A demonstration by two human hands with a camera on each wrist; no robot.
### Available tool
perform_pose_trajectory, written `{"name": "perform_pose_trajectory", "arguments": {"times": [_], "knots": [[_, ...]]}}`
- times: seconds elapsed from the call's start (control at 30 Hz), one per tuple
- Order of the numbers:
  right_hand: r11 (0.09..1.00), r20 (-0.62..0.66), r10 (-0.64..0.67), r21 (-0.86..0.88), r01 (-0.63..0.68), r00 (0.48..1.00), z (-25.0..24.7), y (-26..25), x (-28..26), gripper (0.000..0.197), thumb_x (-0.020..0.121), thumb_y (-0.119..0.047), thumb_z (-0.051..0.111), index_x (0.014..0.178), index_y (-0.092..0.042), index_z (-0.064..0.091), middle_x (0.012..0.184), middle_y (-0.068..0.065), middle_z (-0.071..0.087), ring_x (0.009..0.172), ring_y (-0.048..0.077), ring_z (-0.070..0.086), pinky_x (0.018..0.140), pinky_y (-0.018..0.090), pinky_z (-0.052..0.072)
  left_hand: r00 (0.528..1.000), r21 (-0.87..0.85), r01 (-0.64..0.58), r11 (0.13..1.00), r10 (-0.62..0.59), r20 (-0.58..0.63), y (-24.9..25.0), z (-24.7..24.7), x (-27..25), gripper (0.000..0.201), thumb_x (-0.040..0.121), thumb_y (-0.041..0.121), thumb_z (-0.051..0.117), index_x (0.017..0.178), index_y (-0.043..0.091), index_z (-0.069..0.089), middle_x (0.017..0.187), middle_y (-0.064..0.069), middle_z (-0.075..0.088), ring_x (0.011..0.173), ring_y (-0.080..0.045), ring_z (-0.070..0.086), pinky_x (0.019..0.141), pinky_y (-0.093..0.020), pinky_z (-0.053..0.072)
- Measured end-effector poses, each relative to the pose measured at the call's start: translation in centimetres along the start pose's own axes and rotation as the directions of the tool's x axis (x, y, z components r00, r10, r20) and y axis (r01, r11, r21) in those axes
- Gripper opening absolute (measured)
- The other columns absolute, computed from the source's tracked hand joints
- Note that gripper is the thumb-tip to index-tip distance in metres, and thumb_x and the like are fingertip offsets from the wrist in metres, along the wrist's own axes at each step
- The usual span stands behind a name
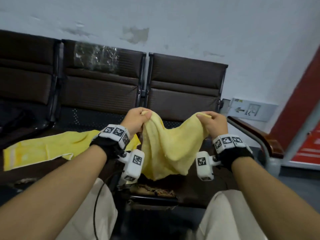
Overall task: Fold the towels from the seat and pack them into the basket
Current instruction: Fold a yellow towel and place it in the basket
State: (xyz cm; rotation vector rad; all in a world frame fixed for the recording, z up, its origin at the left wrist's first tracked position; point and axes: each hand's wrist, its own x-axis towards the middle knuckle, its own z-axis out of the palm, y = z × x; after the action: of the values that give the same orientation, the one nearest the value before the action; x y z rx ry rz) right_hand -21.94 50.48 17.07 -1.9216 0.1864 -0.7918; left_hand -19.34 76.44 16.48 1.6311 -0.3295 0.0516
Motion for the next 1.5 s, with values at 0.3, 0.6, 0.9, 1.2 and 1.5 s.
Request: {"name": "perform_pose_trajectory", "arguments": {"times": [0.3, 0.6, 0.9, 1.2, 1.5], "knots": [[0.959, -0.146, -0.088, -0.281, 0.044, 0.985, -3.4, -0.2, 1.6, 0.029, 0.079, -0.031, 0.074, 0.096, -0.008, 0.074, 0.085, 0.007, 0.07, 0.076, 0.011, 0.056, 0.072, 0.02, 0.039, 0.893, 0.338, -0.001, 0.941, 0.153, -0.422, 0.2, -4.9, 2.5, 0.013, 0.087, 0.015, 0.058, 0.092, 0.011, 0.068, 0.098, -0.011, 0.069, 0.094, -0.028, 0.063, 0.075, -0.03, 0.046], [0.943, -0.121, 0.072, -0.315, -0.107, 0.99, 0.8, 6.7, 4.7, 0.031, 0.081, -0.038, 0.07, 0.078, -0.008, 0.07, 0.074, 0.011, 0.066, 0.084, 0.028, 0.06, 0.066, 0.022, 0.031, 0.933, 0.472, 0.044, 0.881, 0.133, -0.334, -5.4, -5.0, 7.8, 0.011, 0.088, 0.018, 0.056, 0.091, 0.016, 0.067, 0.093, -0.004, 0.067, 0.091, -0.024, 0.06, 0.072, -0.029, 0.041], [0.881, -0.015, 0.303, -0.376, -0.286, 0.953, 3.8, 13.4, 4.7, 0.03, 0.091, -0.027, 0.057, 0.11, -0.007, 0.068, 0.113, 0.018, 0.066, 0.111, 0.037, 0.055, 0.094, 0.038, 0.042, 0.967, 0.372, 0.153, 0.915, -0.062, -0.245, -13.2, -2.1, 9.4, 0.011, 0.093, 0.019, 0.055, 0.091, 0.012, 0.064, 0.093, -0.009, 0.064, 0.085, -0.023, 0.058, 0.073, -0.03, 0.044], [0.827, 0.233, 0.463, 0.234, -0.511, 0.855, 6.0, 12.1, 3.8, 0.014, 0.087, -0.002, 0.057, 0.092, -0.002, 0.07, 0.074, 0.008, 0.066, 0.064, 0.018, 0.059, 0.061, 0.029, 0.049, 0.908, 0.118, 0.333, 0.935, -0.285, -0.307, -13.1, -1.3, 11.0, 0.027, 0.097, 0.018, 0.037, 0.086, 0.005, 0.057, 0.123, -0.032, 0.053, 0.116, -0.042, 0.052, 0.096, -0.044, 0.042], [0.889, 0.752, 0.172, 0.16, -0.429, 0.636, 7.5, 9.0, 0.8, 0.019, 0.088, 0.009, 0.054, 0.103, 0.005, 0.064, 0.081, 0.018, 0.064, 0.073, 0.022, 0.066, 0.069, 0.027, 0.058, 0.972, 0.109, 0.21, 0.971, -0.196, -0.13, -13.1, -0.4, 8.2, 0.018, 0.095, 0.018, 0.05, 0.089, 0.019, 0.068, 0.09, -0.009, 0.067, 0.084, -0.026, 0.063, 0.077, -0.043, 0.054]]}}
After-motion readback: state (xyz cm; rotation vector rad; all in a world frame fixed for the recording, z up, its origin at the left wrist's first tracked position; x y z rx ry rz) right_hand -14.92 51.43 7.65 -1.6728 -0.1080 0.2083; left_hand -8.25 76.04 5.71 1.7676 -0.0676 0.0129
